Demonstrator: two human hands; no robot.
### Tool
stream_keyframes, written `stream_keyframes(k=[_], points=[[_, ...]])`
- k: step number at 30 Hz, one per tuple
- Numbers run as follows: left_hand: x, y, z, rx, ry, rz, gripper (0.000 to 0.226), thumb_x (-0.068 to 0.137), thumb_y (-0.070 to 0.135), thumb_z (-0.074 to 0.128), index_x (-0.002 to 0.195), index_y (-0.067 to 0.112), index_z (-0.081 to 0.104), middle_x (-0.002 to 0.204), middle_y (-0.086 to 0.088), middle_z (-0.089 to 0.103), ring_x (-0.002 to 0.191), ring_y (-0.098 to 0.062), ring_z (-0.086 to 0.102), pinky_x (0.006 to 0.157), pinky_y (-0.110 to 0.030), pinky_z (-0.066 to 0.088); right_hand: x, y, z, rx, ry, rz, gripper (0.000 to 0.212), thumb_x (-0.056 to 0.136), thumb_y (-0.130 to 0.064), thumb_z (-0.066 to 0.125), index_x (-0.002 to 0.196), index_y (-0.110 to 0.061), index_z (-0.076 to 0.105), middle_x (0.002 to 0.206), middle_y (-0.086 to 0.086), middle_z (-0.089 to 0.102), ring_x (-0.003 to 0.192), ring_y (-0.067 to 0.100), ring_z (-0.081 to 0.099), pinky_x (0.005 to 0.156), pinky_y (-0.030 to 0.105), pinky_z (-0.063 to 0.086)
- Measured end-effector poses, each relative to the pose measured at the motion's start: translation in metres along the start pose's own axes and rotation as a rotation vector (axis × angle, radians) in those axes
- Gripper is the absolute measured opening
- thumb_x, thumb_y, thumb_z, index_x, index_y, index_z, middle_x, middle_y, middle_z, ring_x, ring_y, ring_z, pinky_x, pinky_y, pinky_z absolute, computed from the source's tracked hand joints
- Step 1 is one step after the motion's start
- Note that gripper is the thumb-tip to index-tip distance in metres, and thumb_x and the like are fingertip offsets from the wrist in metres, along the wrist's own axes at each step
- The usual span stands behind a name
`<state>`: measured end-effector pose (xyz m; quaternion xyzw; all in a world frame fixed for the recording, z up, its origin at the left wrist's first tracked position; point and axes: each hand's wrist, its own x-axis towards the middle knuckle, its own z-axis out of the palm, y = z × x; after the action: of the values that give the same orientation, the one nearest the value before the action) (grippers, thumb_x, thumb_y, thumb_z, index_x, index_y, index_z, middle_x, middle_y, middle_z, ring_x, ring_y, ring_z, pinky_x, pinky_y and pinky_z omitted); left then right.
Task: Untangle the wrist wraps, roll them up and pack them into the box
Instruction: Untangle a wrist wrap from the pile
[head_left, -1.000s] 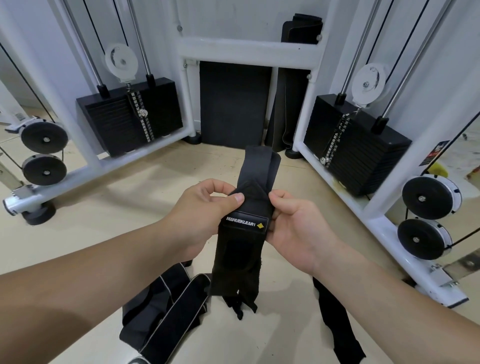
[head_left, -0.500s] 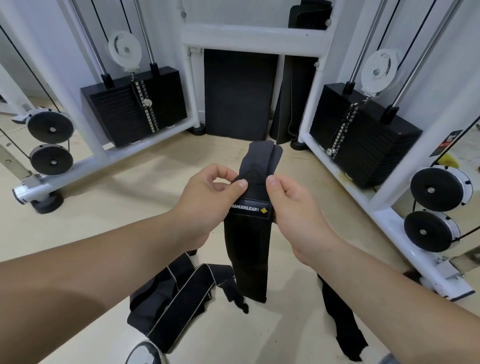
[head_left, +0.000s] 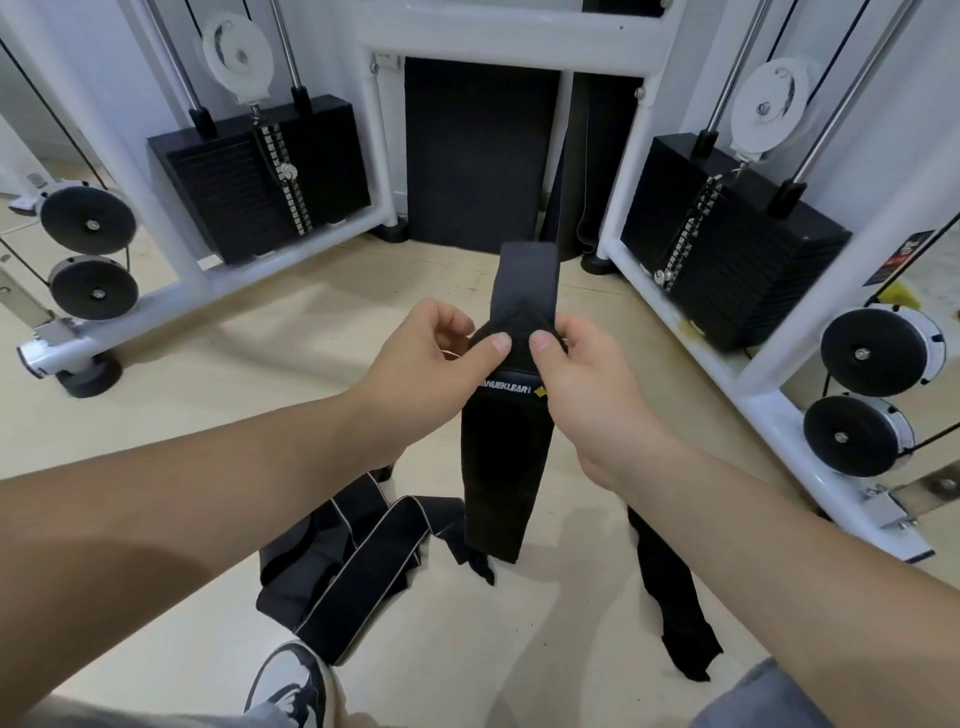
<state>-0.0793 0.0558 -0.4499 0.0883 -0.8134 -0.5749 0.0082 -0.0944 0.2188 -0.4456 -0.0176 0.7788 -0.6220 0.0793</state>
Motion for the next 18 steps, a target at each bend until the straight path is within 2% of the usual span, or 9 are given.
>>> stream_keyframes(k=[2, 4, 6, 8, 10, 12, 15, 18], points=[[-0.004, -0.004, 0.006, -0.046, -0.217, -0.081, 0.028, 0.097, 0.044, 0.073, 0.119, 0.029, 0.063, 0.114, 0.003, 0.076, 0.106, -0.013, 0.073, 0.098, -0.035, 0.058, 0.005, -0.003, -0.003, 0.079, 0.063, 0.040, 0.023, 0.112, -0.021, 0.045, 0.108, -0.026, 0.067, 0.111, 0.001, 0.075, 0.107, 0.018, 0.070, 0.092, 0.037, 0.060], [-0.011, -0.015, 0.014, -0.001, -0.421, -0.088, 0.032, 0.099, 0.025, 0.073, 0.128, 0.030, 0.062, 0.119, 0.006, 0.077, 0.113, -0.010, 0.072, 0.103, -0.034, 0.057, 0.011, -0.005, -0.005, 0.172, 0.101, 0.104, 0.026, 0.113, -0.022, 0.043, 0.116, -0.022, 0.069, 0.113, 0.002, 0.076, 0.110, 0.021, 0.071, 0.099, 0.045, 0.060], [-0.013, -0.026, 0.020, 0.090, -0.460, -0.095, 0.043, 0.098, 0.021, 0.073, 0.136, 0.033, 0.057, 0.121, 0.010, 0.075, 0.117, -0.009, 0.070, 0.107, -0.039, 0.055, 0.016, -0.006, -0.008, 0.247, 0.121, 0.163, 0.028, 0.114, -0.023, 0.042, 0.120, -0.022, 0.069, 0.114, 0.001, 0.076, 0.111, 0.020, 0.071, 0.101, 0.045, 0.059], [-0.013, -0.031, 0.021, 0.122, -0.487, -0.126, 0.038, 0.101, 0.026, 0.070, 0.137, 0.033, 0.059, 0.125, 0.013, 0.075, 0.120, -0.010, 0.068, 0.110, -0.042, 0.053, 0.023, -0.005, -0.014, 0.311, 0.145, 0.196, 0.029, 0.115, -0.025, 0.042, 0.122, -0.021, 0.070, 0.116, 0.000, 0.077, 0.113, 0.020, 0.071, 0.103, 0.046, 0.058], [-0.012, -0.034, 0.021, 0.119, -0.475, -0.134, 0.032, 0.104, 0.031, 0.066, 0.136, 0.031, 0.063, 0.125, 0.014, 0.075, 0.121, -0.012, 0.069, 0.110, -0.044, 0.053, 0.030, -0.004, -0.022, 0.357, 0.163, 0.188, 0.029, 0.114, -0.028, 0.045, 0.123, -0.018, 0.071, 0.116, 0.001, 0.078, 0.113, 0.021, 0.072, 0.103, 0.044, 0.058], [-0.012, -0.032, 0.024, 0.103, -0.414, -0.113, 0.030, 0.106, 0.034, 0.062, 0.135, 0.031, 0.063, 0.123, 0.014, 0.075, 0.118, -0.012, 0.069, 0.109, -0.043, 0.054, 0.034, -0.002, -0.030, 0.425, 0.095, 0.182, 0.031, 0.113, -0.033, 0.049, 0.127, -0.017, 0.071, 0.119, 0.000, 0.079, 0.116, 0.019, 0.073, 0.104, 0.042, 0.057], [-0.009, -0.022, 0.031, 0.017, -0.292, -0.083, 0.026, 0.108, 0.031, 0.058, 0.133, 0.032, 0.063, 0.120, 0.014, 0.076, 0.114, -0.009, 0.071, 0.105, -0.038, 0.056, 0.035, 0.010, -0.037, 0.374, -0.162, 0.262, 0.038, 0.109, -0.044, 0.054, 0.135, -0.020, 0.069, 0.127, 0.000, 0.078, 0.123, 0.022, 0.071, 0.109, 0.048, 0.054], [-0.001, -0.013, 0.032, -0.121, -0.193, -0.079, 0.023, 0.108, 0.030, 0.058, 0.129, 0.029, 0.067, 0.115, 0.009, 0.079, 0.107, -0.010, 0.076, 0.094, -0.033, 0.062, 0.026, 0.022, -0.032, 0.234, -0.418, 0.351, 0.041, 0.108, -0.042, 0.059, 0.136, -0.014, 0.068, 0.125, 0.007, 0.078, 0.119, 0.027, 0.074, 0.106, 0.049, 0.057]])
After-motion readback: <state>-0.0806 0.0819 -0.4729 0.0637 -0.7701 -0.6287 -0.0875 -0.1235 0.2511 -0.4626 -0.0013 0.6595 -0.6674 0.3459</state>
